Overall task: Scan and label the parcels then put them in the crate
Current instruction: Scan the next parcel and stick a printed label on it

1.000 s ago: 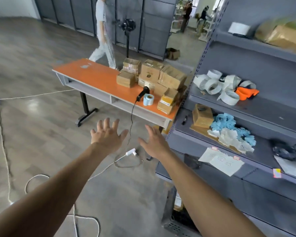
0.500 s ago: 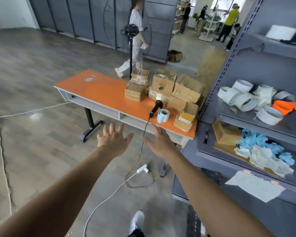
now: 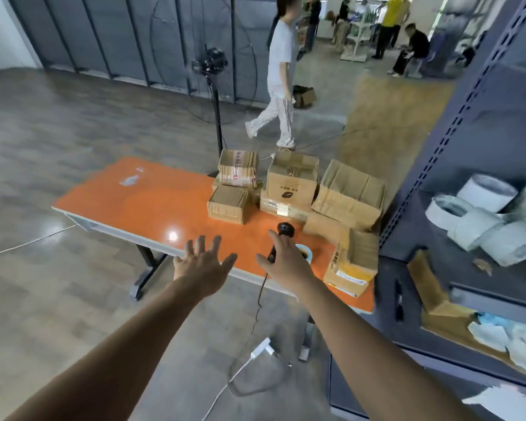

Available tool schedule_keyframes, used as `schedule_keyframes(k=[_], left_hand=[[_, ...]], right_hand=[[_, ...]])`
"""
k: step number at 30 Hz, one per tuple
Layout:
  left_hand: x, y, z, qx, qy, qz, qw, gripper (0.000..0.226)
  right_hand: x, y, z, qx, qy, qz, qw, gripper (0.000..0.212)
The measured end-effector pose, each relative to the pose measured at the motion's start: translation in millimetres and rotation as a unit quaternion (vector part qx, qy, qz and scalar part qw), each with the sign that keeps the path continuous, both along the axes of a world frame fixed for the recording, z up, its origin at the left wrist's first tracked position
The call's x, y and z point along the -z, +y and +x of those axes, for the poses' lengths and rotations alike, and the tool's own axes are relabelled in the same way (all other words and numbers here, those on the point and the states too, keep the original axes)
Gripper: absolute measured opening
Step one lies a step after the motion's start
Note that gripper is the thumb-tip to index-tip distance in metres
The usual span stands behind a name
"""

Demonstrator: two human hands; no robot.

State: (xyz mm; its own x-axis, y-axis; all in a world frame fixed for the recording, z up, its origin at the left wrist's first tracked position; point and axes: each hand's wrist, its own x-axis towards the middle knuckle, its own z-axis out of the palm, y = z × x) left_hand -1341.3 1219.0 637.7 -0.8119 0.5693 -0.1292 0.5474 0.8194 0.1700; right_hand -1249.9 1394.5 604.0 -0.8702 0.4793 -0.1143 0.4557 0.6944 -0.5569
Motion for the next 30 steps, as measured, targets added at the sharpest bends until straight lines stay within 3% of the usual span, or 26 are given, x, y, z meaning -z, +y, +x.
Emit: schedule_keyframes(k=[14,22,30], left_hand=[[45,82,-179,0.081,-0.042,0.002,0.996,0.069],[83,97,-300,0.062,-0.184,0.073,0.978,0.07],[128,132,-362,0.017,-0.342,0.117,0.932,0.077]], right_hand=[[31,46,-141,0.073,-0.064,-0.01,0.995,0.073],[54,34,-251,0.201,-0.072,-0.144,0.966,0.077],[87,54,-307,0.305,-0.086,-0.188,0.93,0.072]])
